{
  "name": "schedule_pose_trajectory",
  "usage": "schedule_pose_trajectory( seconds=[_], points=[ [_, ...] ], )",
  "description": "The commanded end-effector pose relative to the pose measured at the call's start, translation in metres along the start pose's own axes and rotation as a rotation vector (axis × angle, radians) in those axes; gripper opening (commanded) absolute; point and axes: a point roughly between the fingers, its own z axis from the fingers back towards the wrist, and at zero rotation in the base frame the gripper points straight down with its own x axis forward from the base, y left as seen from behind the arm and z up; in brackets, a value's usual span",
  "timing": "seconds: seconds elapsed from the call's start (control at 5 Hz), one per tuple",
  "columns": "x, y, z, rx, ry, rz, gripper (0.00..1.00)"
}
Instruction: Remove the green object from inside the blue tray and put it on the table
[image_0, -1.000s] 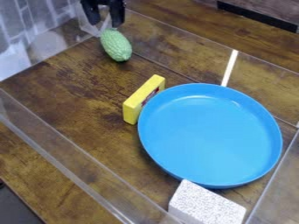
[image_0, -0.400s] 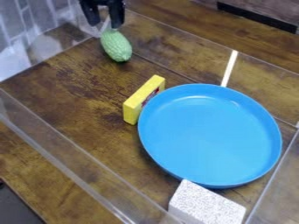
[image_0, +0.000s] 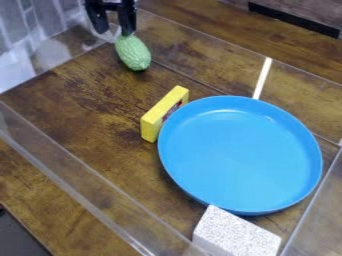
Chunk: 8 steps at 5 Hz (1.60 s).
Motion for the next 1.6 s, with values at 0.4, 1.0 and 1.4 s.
schedule_pose_trajectory(
  seconds=[0.4,1.0,1.4],
  points=[
    [0.031,-0.013,0.073,0.047,-0.138,-0.007,1.00],
    [0.025,-0.011,0.045,0.047,-0.118,-0.102,0.00],
    [0.027,-0.002,0.061,0.043,-0.117,-0.120,0.00]
  ],
)
